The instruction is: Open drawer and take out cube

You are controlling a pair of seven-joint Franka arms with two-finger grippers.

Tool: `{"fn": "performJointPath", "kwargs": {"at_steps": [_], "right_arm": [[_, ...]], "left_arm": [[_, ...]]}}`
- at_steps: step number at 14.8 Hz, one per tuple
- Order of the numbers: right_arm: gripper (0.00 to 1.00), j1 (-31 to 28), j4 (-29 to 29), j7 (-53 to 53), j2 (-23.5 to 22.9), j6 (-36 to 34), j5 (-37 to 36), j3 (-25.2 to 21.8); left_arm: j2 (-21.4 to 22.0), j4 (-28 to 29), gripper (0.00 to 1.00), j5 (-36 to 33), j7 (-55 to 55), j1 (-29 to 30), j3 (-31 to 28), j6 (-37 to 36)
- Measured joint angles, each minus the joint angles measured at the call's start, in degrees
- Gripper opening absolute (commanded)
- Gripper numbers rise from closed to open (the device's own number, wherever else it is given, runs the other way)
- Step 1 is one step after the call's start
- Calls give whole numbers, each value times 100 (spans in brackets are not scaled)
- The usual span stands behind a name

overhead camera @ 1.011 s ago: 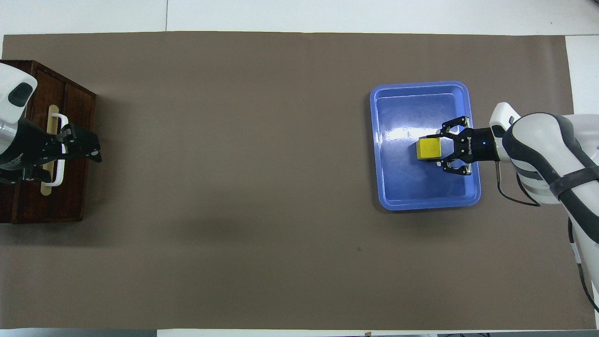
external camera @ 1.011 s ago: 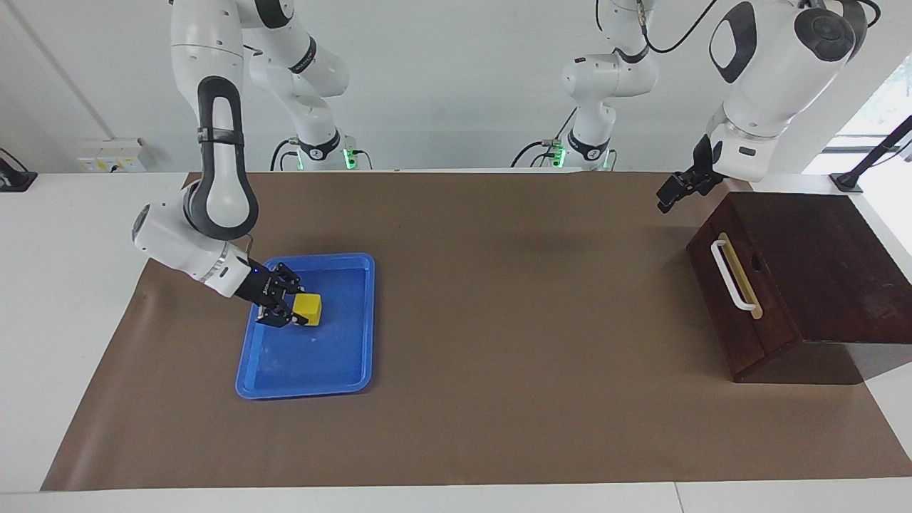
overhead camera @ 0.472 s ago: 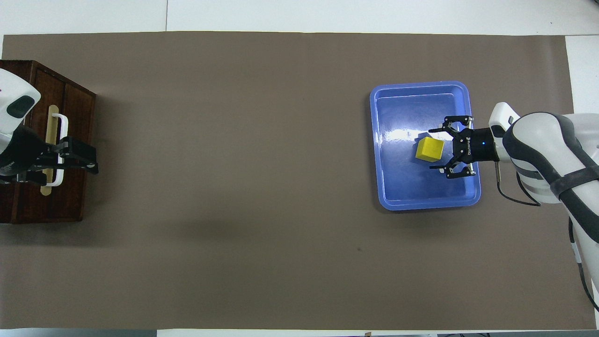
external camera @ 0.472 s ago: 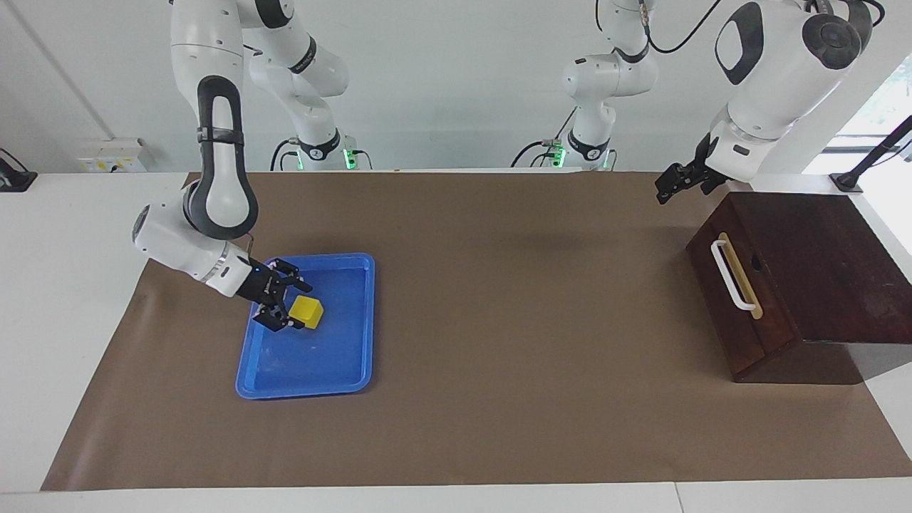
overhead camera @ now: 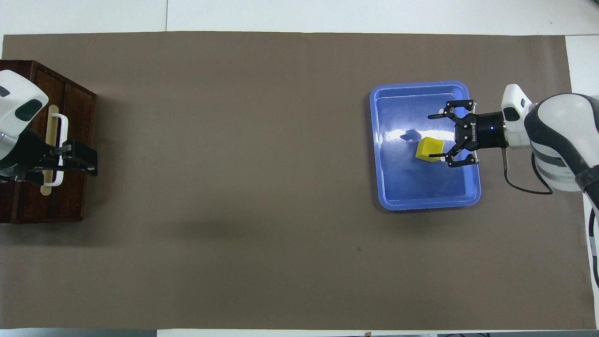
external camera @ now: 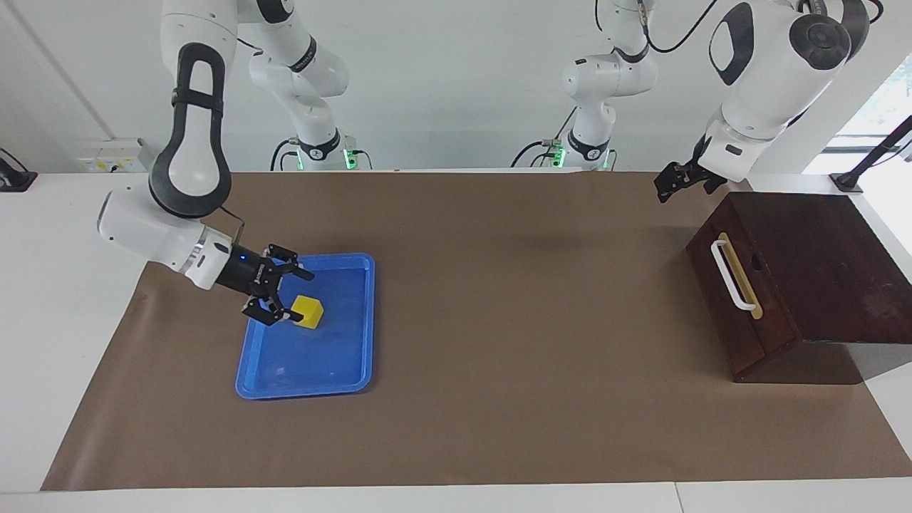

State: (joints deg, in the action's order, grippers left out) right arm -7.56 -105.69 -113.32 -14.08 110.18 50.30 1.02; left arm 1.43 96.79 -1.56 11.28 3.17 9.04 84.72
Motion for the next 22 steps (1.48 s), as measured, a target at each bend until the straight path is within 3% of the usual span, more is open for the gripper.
{"fn": "performJointPath", "kwargs": {"at_steps": [7,11,14,19,22], "right_arm": [[100,51,815,2984,655,-642,-1354,44],[100,267,968,4739,1257,-751,-2492,63],[100,322,1119,6146,1639,-1314,-3078,66],[100,346,1467,8605,1713,-2094,-4427,61],[100,455,1453,10045,1709,-2265,-4834,63]], "left_arm": [[0,-3,100,0,-10,6,25,0],[1,-32,100,34,-14,6,26,63],[1,-88,100,164,-21,5,55,221],[1,-94,100,173,-21,5,79,254],[1,-94,100,173,-19,15,68,254]]}}
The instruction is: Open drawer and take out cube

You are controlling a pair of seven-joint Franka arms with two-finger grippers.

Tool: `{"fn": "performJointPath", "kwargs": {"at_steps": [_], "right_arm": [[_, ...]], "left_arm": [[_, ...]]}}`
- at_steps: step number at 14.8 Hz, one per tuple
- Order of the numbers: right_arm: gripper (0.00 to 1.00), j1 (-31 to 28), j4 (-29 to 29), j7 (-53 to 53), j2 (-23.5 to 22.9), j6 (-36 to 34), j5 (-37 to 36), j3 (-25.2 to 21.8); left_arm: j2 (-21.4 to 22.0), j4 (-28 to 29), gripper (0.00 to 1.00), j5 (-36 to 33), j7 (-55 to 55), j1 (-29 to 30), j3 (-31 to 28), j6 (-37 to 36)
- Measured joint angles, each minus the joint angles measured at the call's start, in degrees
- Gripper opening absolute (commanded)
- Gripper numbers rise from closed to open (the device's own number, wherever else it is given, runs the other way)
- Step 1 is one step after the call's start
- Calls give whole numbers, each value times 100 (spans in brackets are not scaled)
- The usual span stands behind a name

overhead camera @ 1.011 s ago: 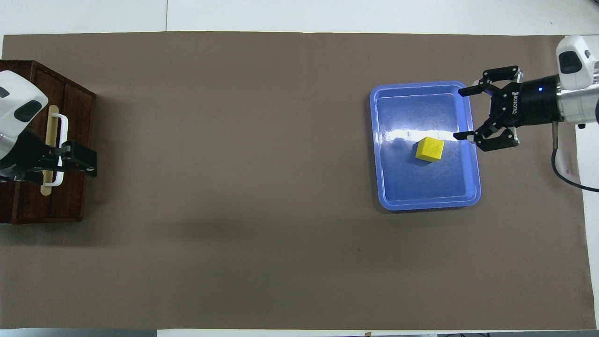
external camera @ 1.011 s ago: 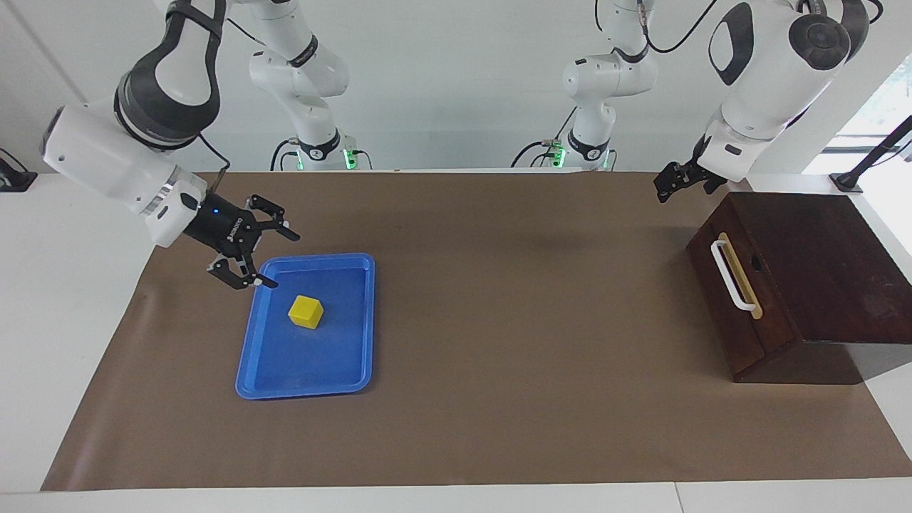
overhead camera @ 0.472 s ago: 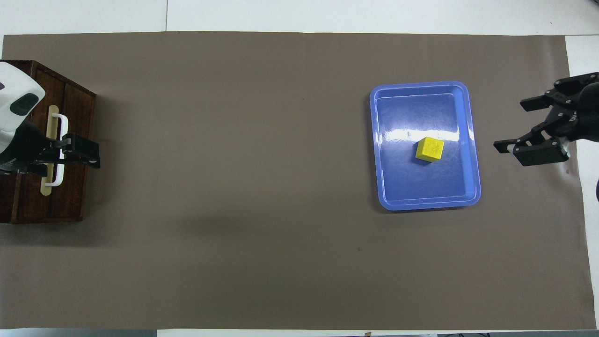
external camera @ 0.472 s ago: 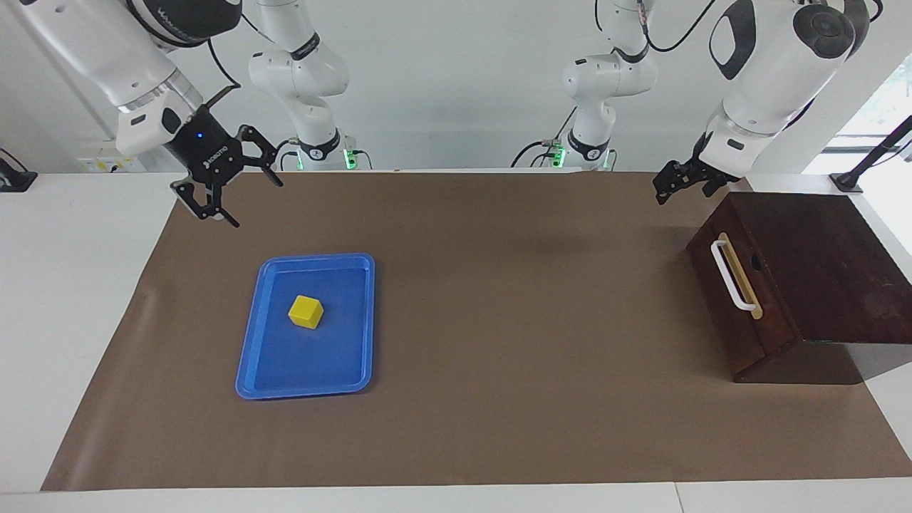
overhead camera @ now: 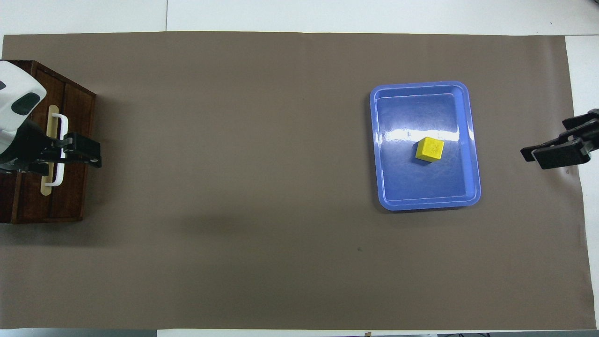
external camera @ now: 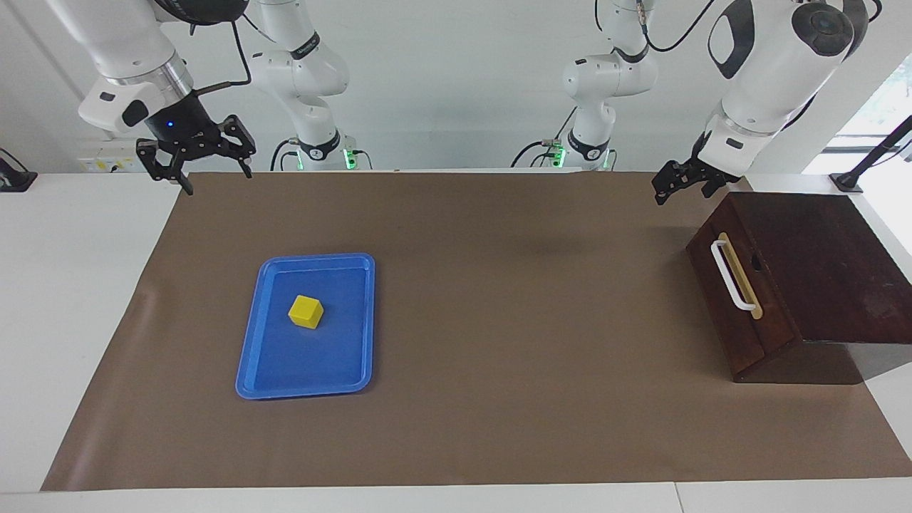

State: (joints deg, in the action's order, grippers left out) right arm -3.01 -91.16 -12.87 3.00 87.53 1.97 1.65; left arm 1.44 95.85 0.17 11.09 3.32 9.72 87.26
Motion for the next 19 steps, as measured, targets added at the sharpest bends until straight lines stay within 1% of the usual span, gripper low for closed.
{"fn": "performJointPath", "kwargs": {"at_steps": [2,3,6,9,14,19], "right_arm": [[100,30,-103,850,2,-38,-148,-2],[100,32,-180,1083,1,-29,-230,-3],[100,19,-476,1335,-46,272,-337,-35],[100,4,-675,1350,-166,526,-339,-60],[100,-15,-547,1350,-205,466,-339,-62],[100,-14,-280,1350,-78,-110,-338,-55]], "left_arm": [[1,0,100,0,-1,1,-4,0],[4,0,100,0,-37,1,-3,1],[9,-12,100,0,-674,1,-5,106],[9,-16,100,0,-885,2,-7,306],[9,-18,100,0,-925,4,-11,340],[9,-18,100,0,-927,14,-37,340]]}}
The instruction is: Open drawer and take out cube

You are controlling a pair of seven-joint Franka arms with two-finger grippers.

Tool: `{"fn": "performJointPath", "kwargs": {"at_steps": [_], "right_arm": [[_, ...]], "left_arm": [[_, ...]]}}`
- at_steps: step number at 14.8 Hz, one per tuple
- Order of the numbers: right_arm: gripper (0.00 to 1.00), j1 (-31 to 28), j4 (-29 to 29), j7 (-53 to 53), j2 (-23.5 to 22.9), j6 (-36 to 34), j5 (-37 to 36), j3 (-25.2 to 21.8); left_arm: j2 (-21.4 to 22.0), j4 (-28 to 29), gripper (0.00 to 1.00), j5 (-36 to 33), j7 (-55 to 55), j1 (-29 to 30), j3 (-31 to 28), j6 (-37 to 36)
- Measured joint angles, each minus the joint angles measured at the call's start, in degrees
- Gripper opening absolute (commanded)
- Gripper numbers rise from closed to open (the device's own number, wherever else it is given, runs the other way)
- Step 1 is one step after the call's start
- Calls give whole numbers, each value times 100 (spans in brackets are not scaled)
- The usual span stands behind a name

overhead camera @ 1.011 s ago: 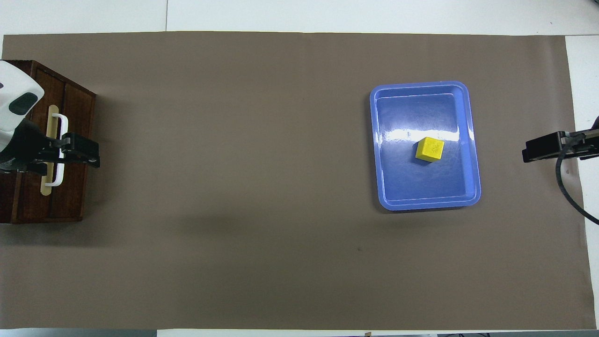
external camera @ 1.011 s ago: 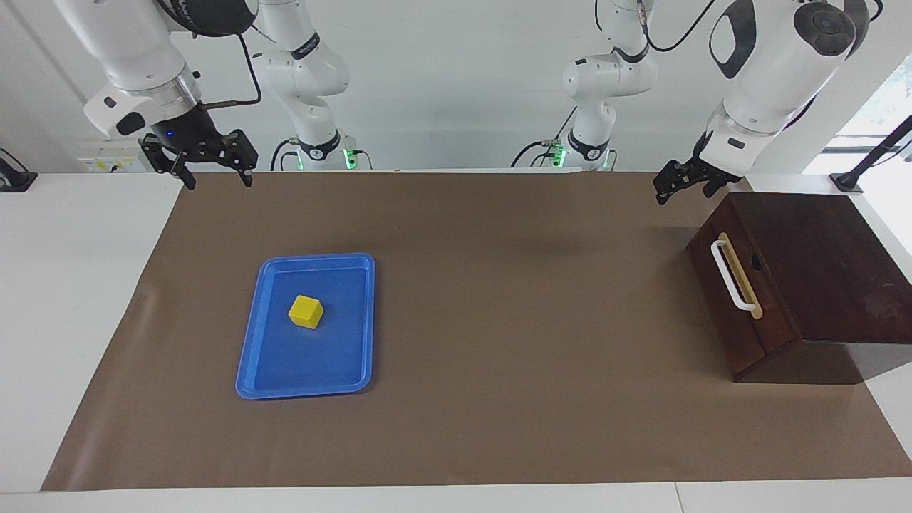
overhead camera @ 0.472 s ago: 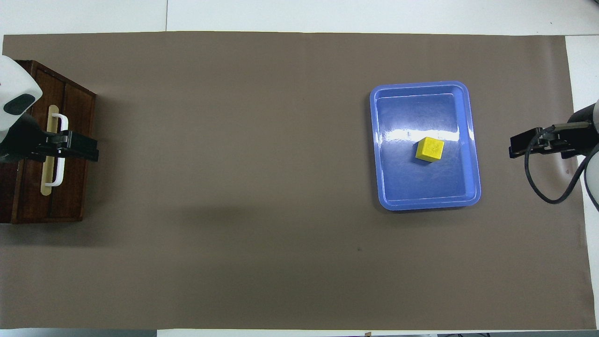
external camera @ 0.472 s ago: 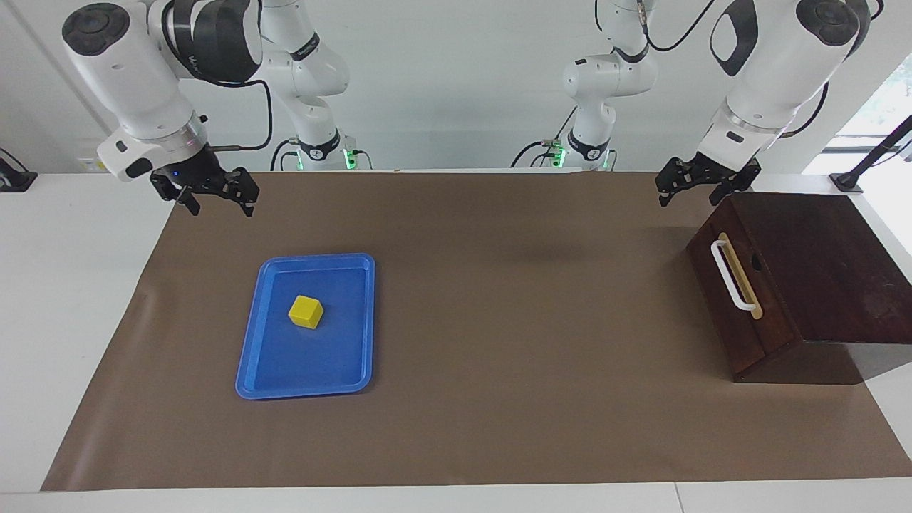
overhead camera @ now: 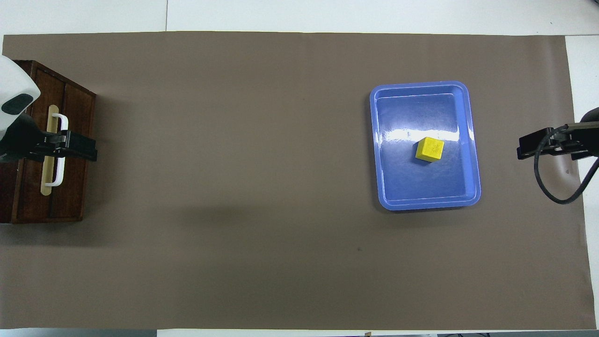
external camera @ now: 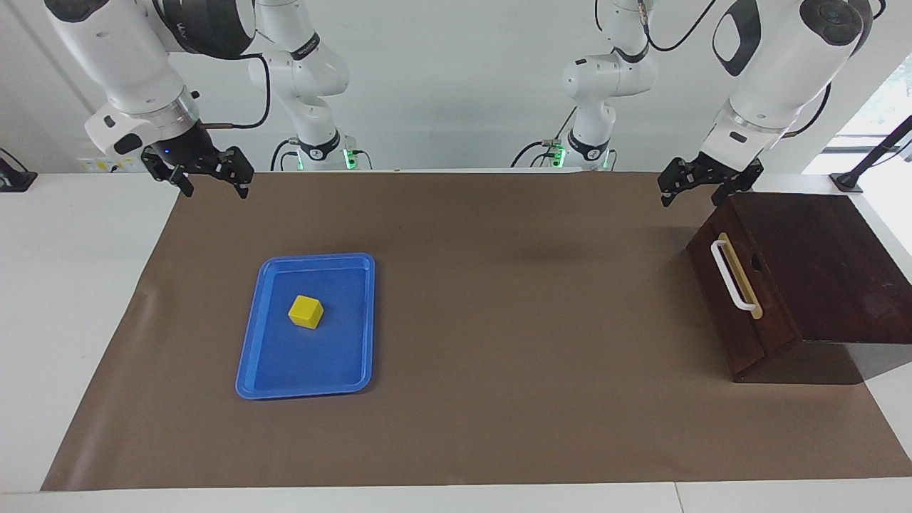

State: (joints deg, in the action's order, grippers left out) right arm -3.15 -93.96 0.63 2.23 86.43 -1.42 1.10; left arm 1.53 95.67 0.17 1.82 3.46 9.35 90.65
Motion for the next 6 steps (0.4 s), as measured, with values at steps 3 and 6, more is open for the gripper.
{"fn": "performJointPath", "kwargs": {"at_steps": [3,6], "right_arm": [[100,0,22,0,80,-129,0,-6],[100,0,22,0,95,-129,0,-5]], "left_arm": [[0,0,100,0,-1,0,0,0],[0,0,100,0,-1,0,0,0]]}}
